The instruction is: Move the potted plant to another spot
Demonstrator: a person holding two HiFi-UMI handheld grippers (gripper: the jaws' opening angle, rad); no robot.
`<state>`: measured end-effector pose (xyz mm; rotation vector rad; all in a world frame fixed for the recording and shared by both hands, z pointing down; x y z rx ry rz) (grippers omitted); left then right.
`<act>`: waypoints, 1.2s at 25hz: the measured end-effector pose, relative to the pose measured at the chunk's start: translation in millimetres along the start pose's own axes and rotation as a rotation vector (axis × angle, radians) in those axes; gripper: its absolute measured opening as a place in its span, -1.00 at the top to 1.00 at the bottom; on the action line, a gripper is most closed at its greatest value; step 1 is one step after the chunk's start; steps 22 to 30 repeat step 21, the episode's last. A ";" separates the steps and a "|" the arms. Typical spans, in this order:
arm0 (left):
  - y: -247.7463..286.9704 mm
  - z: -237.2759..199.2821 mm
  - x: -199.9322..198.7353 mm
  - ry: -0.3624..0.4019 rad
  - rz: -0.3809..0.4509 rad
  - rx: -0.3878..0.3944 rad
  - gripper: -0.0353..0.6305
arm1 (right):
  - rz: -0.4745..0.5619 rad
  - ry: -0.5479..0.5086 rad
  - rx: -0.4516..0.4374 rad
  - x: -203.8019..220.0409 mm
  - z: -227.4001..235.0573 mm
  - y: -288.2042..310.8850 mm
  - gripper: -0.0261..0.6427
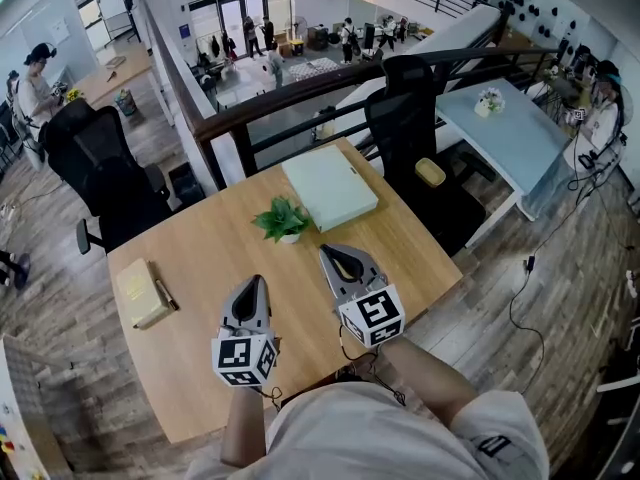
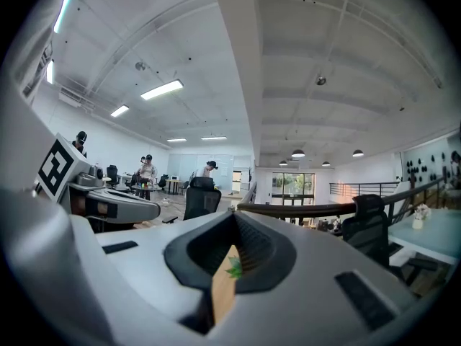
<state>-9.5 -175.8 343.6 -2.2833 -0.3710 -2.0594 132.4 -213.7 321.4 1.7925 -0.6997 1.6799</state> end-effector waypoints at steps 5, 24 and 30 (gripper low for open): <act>-1.3 -1.7 5.8 -0.003 -0.013 -0.001 0.86 | -0.003 0.006 0.009 3.1 0.7 -0.4 0.91; -2.9 -2.2 7.4 0.001 -0.016 -0.004 0.86 | -0.005 0.016 0.009 7.1 -0.8 -2.3 0.91; -2.9 -2.2 7.4 0.001 -0.016 -0.004 0.86 | -0.005 0.016 0.009 7.1 -0.8 -2.3 0.91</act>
Point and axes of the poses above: the fingertips, and each gripper's own axes: y forward along the fingers, z to its right, x out of its underside, the point moved 1 cm from there along -y, backward along the fingers, and after that the axes turned 11 degrees about -x, right-handed, at the moved point
